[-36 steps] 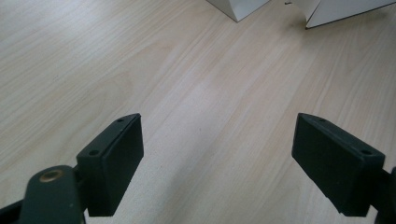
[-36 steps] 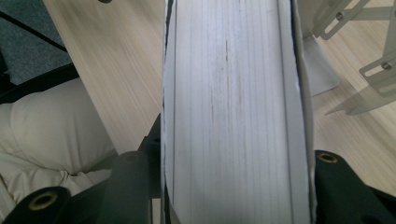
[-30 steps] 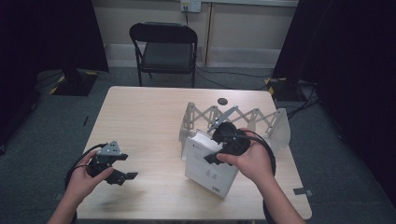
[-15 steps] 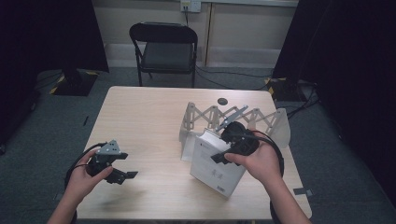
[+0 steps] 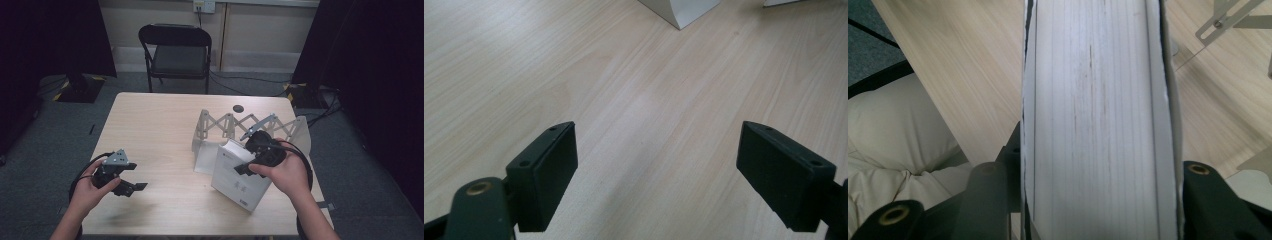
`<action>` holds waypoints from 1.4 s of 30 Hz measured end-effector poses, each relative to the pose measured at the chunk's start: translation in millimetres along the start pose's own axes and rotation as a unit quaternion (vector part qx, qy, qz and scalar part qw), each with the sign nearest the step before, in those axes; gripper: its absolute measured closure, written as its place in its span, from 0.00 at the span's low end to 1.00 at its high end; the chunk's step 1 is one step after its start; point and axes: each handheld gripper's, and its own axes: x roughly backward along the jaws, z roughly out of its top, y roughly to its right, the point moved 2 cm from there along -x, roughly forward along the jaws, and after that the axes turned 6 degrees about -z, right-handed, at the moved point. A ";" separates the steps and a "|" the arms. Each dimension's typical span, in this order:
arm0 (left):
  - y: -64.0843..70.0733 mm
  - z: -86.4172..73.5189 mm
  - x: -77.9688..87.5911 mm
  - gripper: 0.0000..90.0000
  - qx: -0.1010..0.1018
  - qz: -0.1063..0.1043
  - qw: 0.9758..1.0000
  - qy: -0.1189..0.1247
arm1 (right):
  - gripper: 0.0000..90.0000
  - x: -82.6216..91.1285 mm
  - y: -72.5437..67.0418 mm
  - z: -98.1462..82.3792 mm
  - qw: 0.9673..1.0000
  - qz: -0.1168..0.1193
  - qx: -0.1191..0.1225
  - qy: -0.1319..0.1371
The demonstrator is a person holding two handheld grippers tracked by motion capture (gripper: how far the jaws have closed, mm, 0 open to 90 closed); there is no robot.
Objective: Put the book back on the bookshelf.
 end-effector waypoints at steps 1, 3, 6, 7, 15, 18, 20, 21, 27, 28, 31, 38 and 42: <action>0.0 0.0 -0.1 0.18 -0.001 -0.001 1.000 0.001 | 0.58 0.5 0.9 -0.7 1.000 -0.001 -0.001 0.000; -0.1 0.1 0.3 0.18 -0.003 0.000 1.000 0.001 | 0.58 1.7 2.6 -2.2 1.000 -0.002 -0.004 0.000; -0.2 0.2 0.4 0.18 -0.002 0.000 1.000 0.002 | 0.58 3.3 4.9 -4.6 1.000 -0.002 -0.009 0.000; -0.3 0.2 0.4 0.18 -0.002 0.000 1.000 0.002 | 0.58 3.7 5.3 -5.2 1.000 -0.002 -0.009 0.000; 0.0 0.1 0.0 0.18 -0.002 0.001 1.000 0.001 | 0.58 7.3 11.9 -11.6 1.000 -0.005 -0.020 -0.002; 0.1 0.2 0.0 0.18 -0.003 0.000 1.000 0.001 | 0.58 9.1 14.3 -14.0 1.000 -0.009 -0.023 -0.002; 0.1 0.2 0.1 0.18 -0.002 0.001 1.000 0.001 | 0.58 10.5 15.8 -15.6 1.000 -0.010 -0.025 -0.003; 0.1 0.2 0.1 0.18 -0.002 0.001 1.000 0.001 | 0.58 11.6 16.8 -16.7 1.000 -0.011 -0.027 -0.002; 0.0 0.4 0.1 0.18 -0.003 0.000 1.000 0.002 | 0.58 16.3 21.9 -22.2 0.999 -0.016 -0.033 -0.005; 0.1 0.4 0.0 0.18 -0.002 0.000 1.000 0.002 | 0.58 16.8 22.6 -23.1 0.999 -0.018 -0.034 -0.006; 0.3 0.3 -0.5 0.18 -0.002 0.000 1.000 0.001 | 0.58 18.6 24.7 -25.8 0.999 -0.020 -0.037 -0.009; 0.5 0.2 -0.8 0.18 -0.001 0.002 1.000 0.000 | 0.58 22.1 29.1 -32.0 0.998 -0.028 -0.046 -0.010; 1.0 0.4 -1.2 0.18 0.001 0.002 1.000 0.001 | 0.58 25.3 31.8 -35.1 0.998 -0.034 -0.048 -0.008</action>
